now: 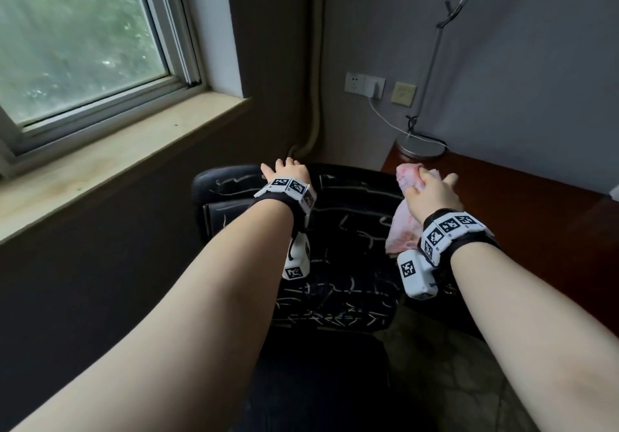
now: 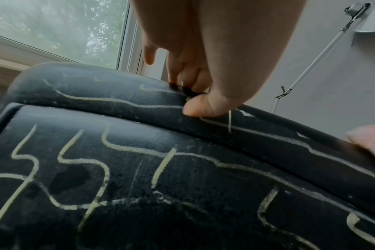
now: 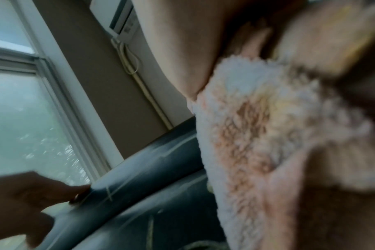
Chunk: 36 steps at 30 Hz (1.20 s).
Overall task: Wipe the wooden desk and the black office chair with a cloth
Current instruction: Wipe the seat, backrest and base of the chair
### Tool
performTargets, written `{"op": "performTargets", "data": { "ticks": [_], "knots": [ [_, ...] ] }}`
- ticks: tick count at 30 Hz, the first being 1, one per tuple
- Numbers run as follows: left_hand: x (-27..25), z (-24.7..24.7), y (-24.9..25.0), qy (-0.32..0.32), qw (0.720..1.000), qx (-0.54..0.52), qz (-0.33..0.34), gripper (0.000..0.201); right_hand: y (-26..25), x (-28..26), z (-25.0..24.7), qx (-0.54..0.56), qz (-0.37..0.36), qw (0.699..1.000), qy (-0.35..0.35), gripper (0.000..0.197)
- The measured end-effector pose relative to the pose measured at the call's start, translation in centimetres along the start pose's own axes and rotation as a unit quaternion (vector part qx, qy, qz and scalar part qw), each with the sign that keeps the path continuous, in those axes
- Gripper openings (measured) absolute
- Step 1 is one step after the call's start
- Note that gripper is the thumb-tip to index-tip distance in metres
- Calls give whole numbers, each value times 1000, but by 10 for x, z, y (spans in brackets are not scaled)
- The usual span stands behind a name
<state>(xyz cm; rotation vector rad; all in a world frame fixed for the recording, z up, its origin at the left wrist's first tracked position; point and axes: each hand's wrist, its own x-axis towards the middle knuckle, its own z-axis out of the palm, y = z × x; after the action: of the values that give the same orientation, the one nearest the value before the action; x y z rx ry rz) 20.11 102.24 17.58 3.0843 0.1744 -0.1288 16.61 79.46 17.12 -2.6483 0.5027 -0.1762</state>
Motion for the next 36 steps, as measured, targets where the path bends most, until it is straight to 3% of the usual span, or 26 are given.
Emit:
{"op": "performTargets", "data": {
  "ticks": [6,11,17,22,25,27,31,36],
  "knots": [
    [-2,2,-9,-6,1000,-9,25,64,40,-5,-1,73,79,994,-4,49],
    [-5,5,-14,23,999,-22,36,54,43,-10,12,167,150,974,-1,50],
    [-7,3,-20,32,998,-18,46,52,64,-25,16,118,171,974,-86,39],
    [-8,-4,-31,-20,997,-30,74,59,46,-47,20,146,178,973,6,45],
    [-7,-6,-41,-19,994,-40,95,69,16,-56,16,167,132,976,53,49],
    [-7,-7,-50,29,993,-62,95,63,-8,-57,15,172,93,978,71,50],
    [-12,-8,-83,129,979,-151,36,53,-54,-64,18,175,28,981,75,50],
    [-9,6,-156,121,961,-239,-65,47,-111,-84,43,187,-68,979,43,48]
  ]
}}
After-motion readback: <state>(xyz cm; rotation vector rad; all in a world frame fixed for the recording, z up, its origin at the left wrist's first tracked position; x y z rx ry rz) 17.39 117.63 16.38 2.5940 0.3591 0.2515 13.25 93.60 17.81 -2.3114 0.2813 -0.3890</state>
